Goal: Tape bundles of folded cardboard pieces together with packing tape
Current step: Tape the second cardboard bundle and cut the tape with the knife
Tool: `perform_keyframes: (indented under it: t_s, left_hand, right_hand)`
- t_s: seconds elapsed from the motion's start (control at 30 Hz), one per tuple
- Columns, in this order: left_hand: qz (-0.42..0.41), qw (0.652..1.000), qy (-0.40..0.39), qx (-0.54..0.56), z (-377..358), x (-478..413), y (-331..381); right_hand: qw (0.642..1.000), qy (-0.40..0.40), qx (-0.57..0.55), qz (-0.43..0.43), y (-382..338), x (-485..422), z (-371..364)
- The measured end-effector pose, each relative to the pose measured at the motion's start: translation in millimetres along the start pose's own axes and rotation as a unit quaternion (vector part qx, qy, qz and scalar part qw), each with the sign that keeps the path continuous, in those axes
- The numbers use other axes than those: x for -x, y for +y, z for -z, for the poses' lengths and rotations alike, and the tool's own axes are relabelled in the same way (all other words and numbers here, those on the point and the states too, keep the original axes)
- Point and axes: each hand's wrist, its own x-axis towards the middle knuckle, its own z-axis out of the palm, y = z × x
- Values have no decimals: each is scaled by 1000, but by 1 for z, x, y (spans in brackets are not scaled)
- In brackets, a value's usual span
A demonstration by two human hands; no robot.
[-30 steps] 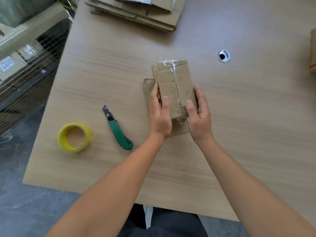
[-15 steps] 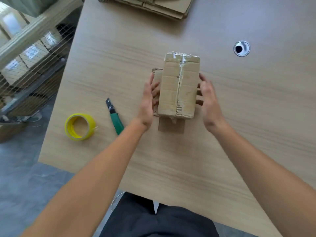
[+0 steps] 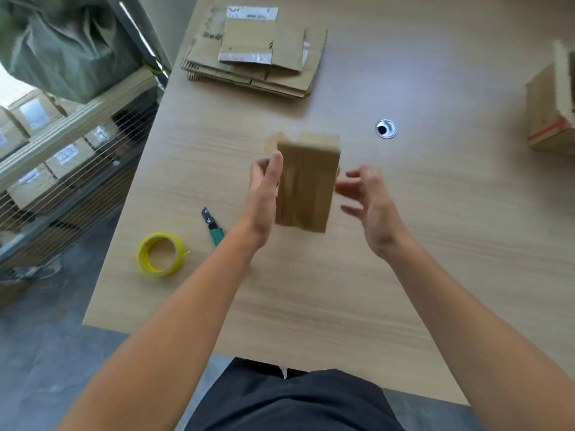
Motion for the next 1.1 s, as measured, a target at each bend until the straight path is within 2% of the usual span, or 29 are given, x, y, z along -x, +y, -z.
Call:
perform_keyframes:
  t_s: [0.23, 0.3, 0.33, 0.43, 0.47, 0.53, 0.6, 0.67, 0.73, 0.8, 0.87, 0.93, 0.97, 1.03, 1.1]
  left_hand:
    - [67, 993, -52, -85, 33, 46, -59]
    - [70, 990, -44, -116, 40, 58, -73]
    - [33, 987, -34, -156, 45, 64, -78]
    - [-143, 937, -39, -316, 56, 72, -86]
    - [-167, 922, -57, -345, 59, 71, -87]
    - [-148, 904, -97, -389, 59, 68, -86]
    - [-106, 886, -115, -437, 62, 64, -87]
    - [-96, 861, -119, -485, 67, 63, -90]
    - [-120, 834, -99, -530, 75, 60, -95]
    - [-144, 814, -93, -556, 79, 56, -101]
    - [-153, 805, -126, -560, 73, 51, -103]
    - [-153, 819, -165, -527, 62, 46, -103]
    - [-144, 843, -184, -484, 58, 45, -102]
    - [-70, 920, -204, -328, 53, 42, -98]
    - [16, 970, -157, -182, 49, 39, -96]
  right_hand:
    - [995, -6, 55, -80, 64, 66, -21]
    - [991, 28, 112, -65, 79, 77, -26]
    - [986, 46, 157, -38, 83, 81, -27]
    - [968, 37, 245, 42, 89, 88, -32]
    - [959, 28, 277, 55, 88, 87, -37]
    - [929, 32, 362, 64, 84, 79, -46]
    - [913, 62, 396, 75, 77, 70, -52]
    - [929, 124, 342, 71, 73, 67, -47]
    - [936, 176, 297, 65, 76, 69, -34]
    - [926, 138, 343, 77, 85, 74, -28]
    - [917, 79, 386, 61, 98, 78, -30]
    - [932, 33, 361, 0, 107, 77, -35]
    - [941, 26, 337, -28, 108, 75, -38]
    - [950, 74, 303, -30, 106, 68, -37]
    - [949, 123, 290, -2, 100, 64, -30]
